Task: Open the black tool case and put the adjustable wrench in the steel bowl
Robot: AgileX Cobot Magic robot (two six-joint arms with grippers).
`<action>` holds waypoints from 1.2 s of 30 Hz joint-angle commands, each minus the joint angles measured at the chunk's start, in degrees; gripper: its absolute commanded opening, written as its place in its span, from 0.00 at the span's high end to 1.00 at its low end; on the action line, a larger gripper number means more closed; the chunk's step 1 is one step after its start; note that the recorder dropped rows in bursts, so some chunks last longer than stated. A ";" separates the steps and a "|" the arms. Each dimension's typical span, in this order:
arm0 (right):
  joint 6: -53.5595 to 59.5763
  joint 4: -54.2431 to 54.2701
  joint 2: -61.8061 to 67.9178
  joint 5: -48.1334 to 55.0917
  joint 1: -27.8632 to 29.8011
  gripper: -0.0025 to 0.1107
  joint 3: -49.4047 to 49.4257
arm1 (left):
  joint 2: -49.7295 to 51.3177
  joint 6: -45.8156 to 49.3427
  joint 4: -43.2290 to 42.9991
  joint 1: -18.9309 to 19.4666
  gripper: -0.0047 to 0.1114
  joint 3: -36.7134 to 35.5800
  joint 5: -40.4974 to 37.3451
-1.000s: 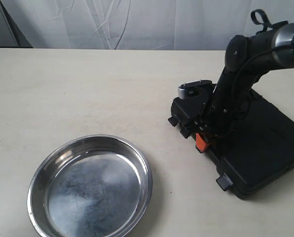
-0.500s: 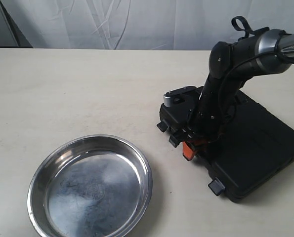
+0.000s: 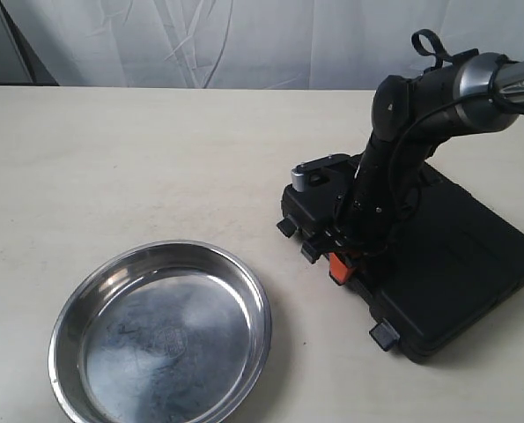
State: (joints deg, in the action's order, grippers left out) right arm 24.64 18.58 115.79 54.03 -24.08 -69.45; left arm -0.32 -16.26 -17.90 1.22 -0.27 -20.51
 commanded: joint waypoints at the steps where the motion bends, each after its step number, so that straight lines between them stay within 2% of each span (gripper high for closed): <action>1: 0.98 0.89 -0.41 0.76 -0.08 0.98 0.00 | 0.32 -0.07 -0.16 -0.23 0.96 0.27 0.98; 8: 1.08 0.89 -0.41 0.66 -0.08 0.96 0.00 | 0.32 -0.07 -0.16 -0.23 0.96 0.27 0.98; 9: 1.08 0.89 -0.41 0.66 -0.08 0.92 0.00 | 0.32 -0.07 -0.16 -0.23 0.96 0.27 0.98; 12: 1.08 0.89 -0.41 0.42 -0.08 0.63 0.00 | 0.32 -0.07 -0.16 -0.23 0.96 0.27 0.98; 13: 1.08 0.89 -0.41 0.44 -0.08 0.60 0.00 | 0.32 -0.07 -0.16 -0.23 0.96 0.27 0.98; 16: 1.08 0.89 -0.41 0.44 -0.08 0.62 0.00 | 0.32 -0.07 -0.16 -0.23 0.96 0.27 0.98; 22: 1.08 0.89 -0.41 0.82 -0.08 0.74 0.00 | 0.32 -0.07 -0.16 -0.23 0.96 0.27 0.98; 29: 1.08 0.55 -0.41 1.23 -0.08 0.74 0.00 | 0.32 -0.07 -0.16 -0.23 0.96 0.27 0.98; 36: -0.43 -4.28 -1.15 0.29 -0.08 0.74 0.00 | 0.32 -0.07 -0.16 -0.23 0.96 0.27 0.98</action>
State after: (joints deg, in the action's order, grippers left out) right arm 24.85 16.73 115.57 54.56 -24.20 -69.45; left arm -0.32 -16.26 -17.90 1.22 -0.27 -20.51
